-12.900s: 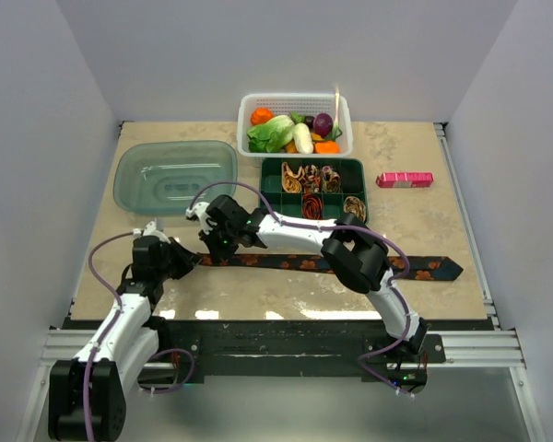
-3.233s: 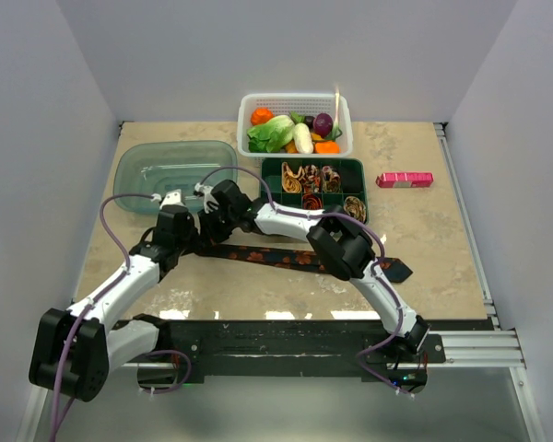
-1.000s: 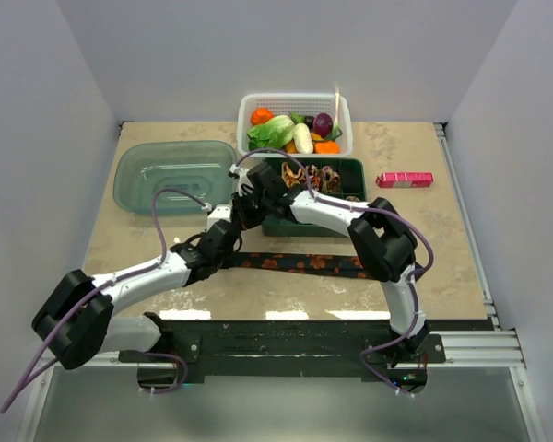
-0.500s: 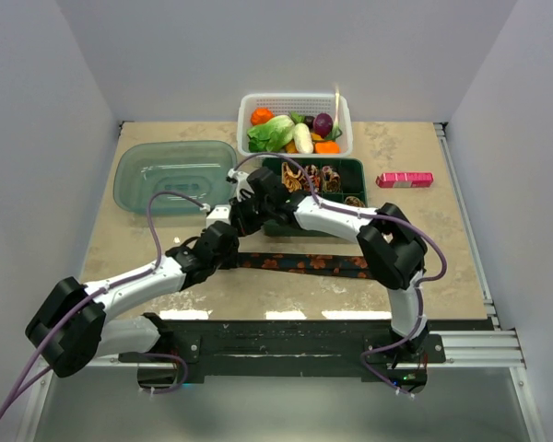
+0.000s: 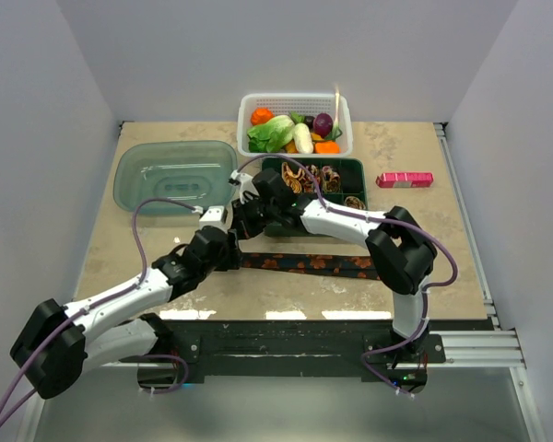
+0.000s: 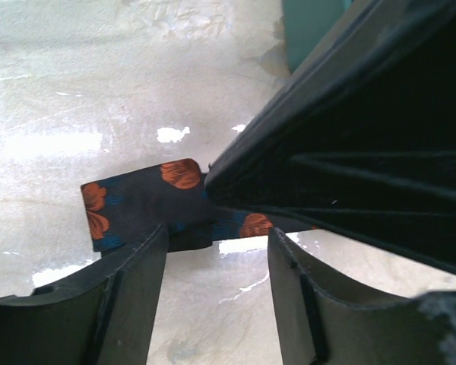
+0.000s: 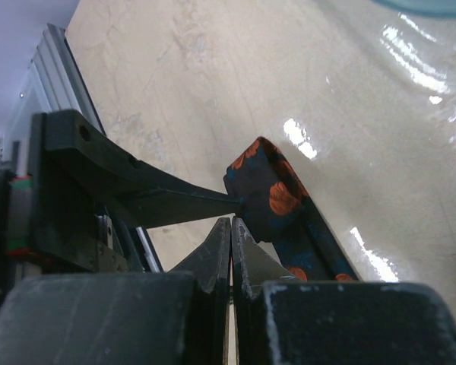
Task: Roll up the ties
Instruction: Roll the tie at the center of the board.
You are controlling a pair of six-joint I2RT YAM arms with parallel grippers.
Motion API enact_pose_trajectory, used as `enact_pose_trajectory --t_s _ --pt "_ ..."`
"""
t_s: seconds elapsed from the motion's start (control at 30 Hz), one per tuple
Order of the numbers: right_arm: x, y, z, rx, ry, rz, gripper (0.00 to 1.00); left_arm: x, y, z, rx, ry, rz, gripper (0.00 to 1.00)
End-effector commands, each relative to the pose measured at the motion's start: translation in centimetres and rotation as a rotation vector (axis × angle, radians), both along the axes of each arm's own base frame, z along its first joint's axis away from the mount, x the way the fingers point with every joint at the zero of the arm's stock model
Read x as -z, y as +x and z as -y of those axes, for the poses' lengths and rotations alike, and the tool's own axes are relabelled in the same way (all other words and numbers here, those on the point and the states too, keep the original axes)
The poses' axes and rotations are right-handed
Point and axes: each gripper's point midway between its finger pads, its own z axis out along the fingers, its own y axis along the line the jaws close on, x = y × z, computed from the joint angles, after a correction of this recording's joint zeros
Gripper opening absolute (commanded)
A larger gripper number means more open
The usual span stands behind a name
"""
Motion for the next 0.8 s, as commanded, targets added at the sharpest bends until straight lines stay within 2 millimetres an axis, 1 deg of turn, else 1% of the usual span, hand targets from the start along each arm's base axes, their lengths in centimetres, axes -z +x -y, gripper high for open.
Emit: enact_pose_trajectory --t_s 0.0,0.1,0.13,0.27,0.37,0.4,0.43,0.47,0.5,0.53,0.57,0.6,0.77 --pt "-3.0 -1.2 -0.3 -0.064 0.083 0.043 0.00 -1.3 0.4 1.1 0.006 -0.084 0.041 0.61" --pt "-3.0 -1.3 -0.1 -0.061 0.085 0.047 0.00 -1.6 0.4 1.1 0.000 -0.098 0.048 0.63" --pt "-3.1 -1.3 -0.1 -0.061 0.085 0.049 0.00 -1.9 0.4 1.1 -0.004 -0.110 0.056 0.65" --pt "-3.9 -1.2 -0.3 -0.068 0.106 0.065 0.00 -2.8 0.5 0.9 -0.005 -0.153 0.071 0.66" --pt "-3.9 -1.2 -0.5 -0.074 0.108 0.064 0.00 -3.6 0.7 0.2 -0.026 -0.189 0.089 0.66" --pt "-3.9 -1.2 -0.6 -0.075 0.110 0.063 0.00 -3.5 0.9 -0.5 -0.049 -0.196 0.088 0.66" --pt "-3.7 -1.1 -0.7 -0.078 0.109 0.061 0.00 -4.1 1.0 -0.9 -0.061 -0.216 0.105 0.66" --pt "-3.5 -1.1 -0.7 -0.079 0.107 0.058 0.00 -4.2 0.8 -0.9 -0.050 -0.241 0.098 0.66" --pt "-3.5 -1.0 -0.8 -0.078 0.108 0.060 0.00 -4.1 1.2 -1.8 -0.077 -0.252 0.099 0.66" --pt "-3.0 -1.0 -0.9 -0.078 0.100 0.051 0.00 -4.4 1.2 -2.1 -0.085 -0.272 0.109 0.66" --pt "-2.9 -1.0 -0.9 -0.080 0.100 0.049 0.00 -4.5 1.1 -2.1 -0.075 -0.292 0.103 0.66" --pt "-2.6 -1.1 -0.9 -0.080 0.094 0.046 0.00 -4.6 1.4 -2.8 -0.097 -0.302 0.106 0.67" --pt "-1.0 -1.2 -1.2 -0.085 0.065 0.036 0.00 -4.3 1.6 -3.7 -0.141 -0.345 0.084 0.68"
